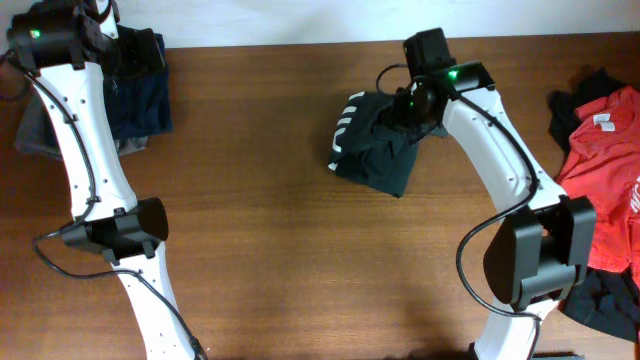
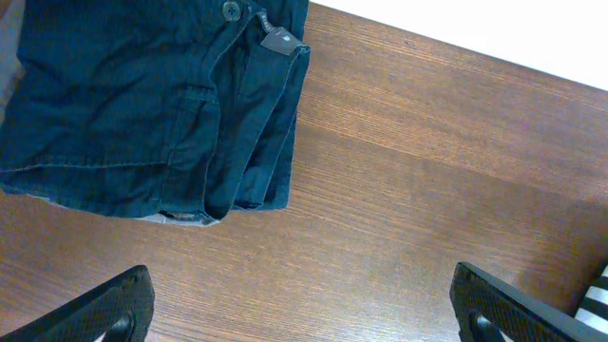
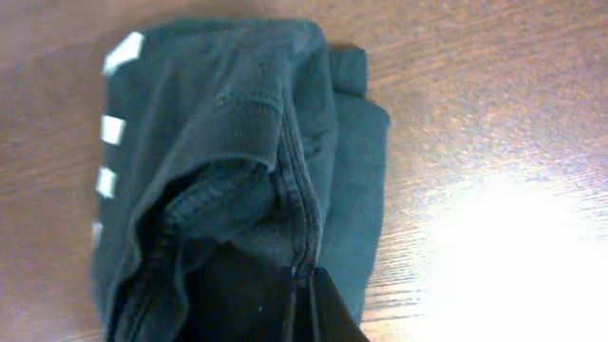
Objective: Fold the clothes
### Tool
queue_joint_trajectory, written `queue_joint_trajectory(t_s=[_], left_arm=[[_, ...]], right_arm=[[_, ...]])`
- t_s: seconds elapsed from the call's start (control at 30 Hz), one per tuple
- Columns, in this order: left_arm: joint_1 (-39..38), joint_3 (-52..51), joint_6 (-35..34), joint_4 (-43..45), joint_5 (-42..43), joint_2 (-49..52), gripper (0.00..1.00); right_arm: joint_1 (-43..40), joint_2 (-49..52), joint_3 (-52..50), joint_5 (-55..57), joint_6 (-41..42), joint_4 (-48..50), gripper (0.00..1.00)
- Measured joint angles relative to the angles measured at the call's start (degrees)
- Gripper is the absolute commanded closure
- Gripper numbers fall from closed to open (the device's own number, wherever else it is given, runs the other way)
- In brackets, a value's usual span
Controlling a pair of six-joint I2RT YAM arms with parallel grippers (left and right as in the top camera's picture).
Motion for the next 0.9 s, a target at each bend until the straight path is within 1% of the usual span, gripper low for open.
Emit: queue_joint_trajectory(t_s=[0.2, 0.27, 0.33, 0.43, 0.47, 0.5, 0.53, 0.57, 0.67, 0.7, 0.73, 0.77, 0.8, 0.83, 0.9], left_arm=[[0.00, 0.00, 0.00, -0.07, 0.00, 0.00, 0.01], [0.00, 0.00, 0.00, -0.22, -0.02, 0.00, 0.01], [0.00, 0.00, 0.00, -0.24, 0.00, 0.00, 0.01], [0.00, 0.00, 0.00, -0.26, 0.00, 0.00, 0.01], [0.00, 0.00, 0.00, -0.26, 0.00, 0.00, 0.01], [0.00, 0.00, -0.02, -0.28, 0.00, 0.00, 0.01], [0.00, 0.00, 0.00, -0.28, -0.02, 0.00, 0.01], [0.00, 0.00, 0.00, -0.28, 0.00, 0.00, 0.01], [0.00, 0.00, 0.00, -0.37, -0.02, 0.00, 0.01], [0.00, 0.00, -0.02, -0.37, 0.00, 0.00, 0.01], [0.00, 0.00, 0.00, -0.39, -0.02, 0.00, 0.01], [0.00, 0.00, 0.00, -0.42, 0.00, 0.00, 0.01], [0.00, 0.00, 0.00, -0.37, -0.02, 0.00, 0.01], [0.00, 0.00, -0.02, -0.42, 0.00, 0.00, 0.01], [0.00, 0.00, 0.00, -0.37, -0.02, 0.00, 0.01]], right_arm=[[-0.22, 1.64, -6.14, 1.64, -0.22, 1.07, 0.96], [-0.57, 2.23, -8.15, 2.34, -0.22, 1.03, 0.85], [-1.33, 2.84, -9.86, 2.93, -0.46, 0.83, 0.78], [-2.67, 2.91, -10.54, 3.54, -0.81, -0.57, 0.73], [-3.10, 2.91, -10.47, 3.65, -0.83, -1.11, 0.66], [-3.48, 2.91, -10.40, 3.80, -0.81, -1.84, 0.54], [-3.82, 2.91, -10.10, 3.85, -0.94, -2.97, 0.45], [-4.24, 2.91, -9.38, 4.00, -1.03, -4.74, 0.39], [-4.96, 2.91, -4.68, 4.02, -1.14, -9.18, 0.39], [-5.07, 2.91, -2.47, 3.98, -1.03, -10.64, 0.40], [-5.16, 2.91, -0.20, 3.93, -1.11, -11.82, 0.43], [-5.20, 2.91, 2.43, 3.58, -1.31, -12.92, 0.48], [-5.20, 2.86, 5.05, 2.73, -1.75, -13.29, 0.56], [-5.20, 2.86, 7.08, 1.49, -2.49, -13.20, 0.68], [-5.20, 2.73, 10.56, -2.25, -4.02, -11.65, 0.78]])
